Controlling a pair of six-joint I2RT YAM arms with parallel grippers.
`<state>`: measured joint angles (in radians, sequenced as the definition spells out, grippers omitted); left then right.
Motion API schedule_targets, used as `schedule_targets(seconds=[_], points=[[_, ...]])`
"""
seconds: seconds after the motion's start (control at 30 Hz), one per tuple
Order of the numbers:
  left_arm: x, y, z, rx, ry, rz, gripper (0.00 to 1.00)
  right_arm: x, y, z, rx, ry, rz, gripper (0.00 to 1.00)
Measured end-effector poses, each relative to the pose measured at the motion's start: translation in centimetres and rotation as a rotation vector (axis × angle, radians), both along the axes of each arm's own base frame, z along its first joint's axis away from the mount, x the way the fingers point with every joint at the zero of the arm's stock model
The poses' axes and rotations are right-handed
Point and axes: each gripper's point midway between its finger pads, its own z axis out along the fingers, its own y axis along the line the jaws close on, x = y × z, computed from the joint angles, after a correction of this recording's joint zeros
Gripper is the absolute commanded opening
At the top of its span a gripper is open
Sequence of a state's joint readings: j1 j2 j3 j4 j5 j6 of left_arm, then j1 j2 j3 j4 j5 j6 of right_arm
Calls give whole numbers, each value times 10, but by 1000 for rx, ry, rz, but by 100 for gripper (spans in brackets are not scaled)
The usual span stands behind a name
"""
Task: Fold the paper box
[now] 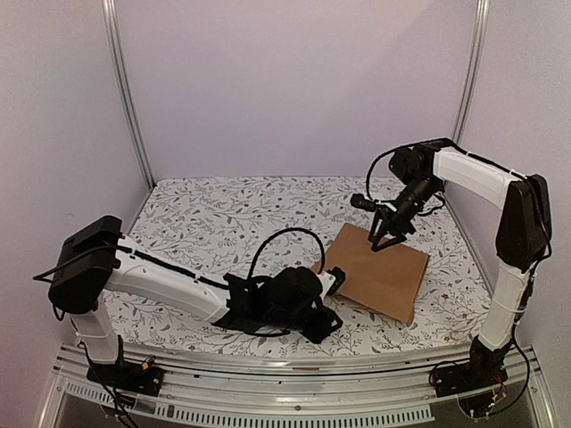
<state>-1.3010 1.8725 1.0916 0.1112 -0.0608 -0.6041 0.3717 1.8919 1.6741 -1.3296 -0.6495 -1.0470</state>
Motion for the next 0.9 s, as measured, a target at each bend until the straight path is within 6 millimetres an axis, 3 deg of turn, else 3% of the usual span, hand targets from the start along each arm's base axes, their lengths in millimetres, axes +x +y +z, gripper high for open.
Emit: schedule_targets(seconds=[0.1,0.17,0.33,0.43,0.6,0.73,0.9], points=[[-17,25,-31,93,19,-5,35,20,-16,-7,-45,-31,-84,44],[-19,36,-36,118,6,10,39,39,-29,-9,-69,-52,-161,46],[-3,39,-11,57,-79,89,46,95,-59,-27,-99,-44,-335,50],[9,41,7,-3,-135,159,49,114,-71,-55,-120,18,-397,50],[30,61,23,-42,-251,310,56,120,-81,-94,-152,137,-460,46],[41,71,33,-33,-338,392,76,119,-83,-93,-140,178,-482,41],[49,83,37,-6,-397,471,76,114,-85,-94,-138,209,-489,32]])
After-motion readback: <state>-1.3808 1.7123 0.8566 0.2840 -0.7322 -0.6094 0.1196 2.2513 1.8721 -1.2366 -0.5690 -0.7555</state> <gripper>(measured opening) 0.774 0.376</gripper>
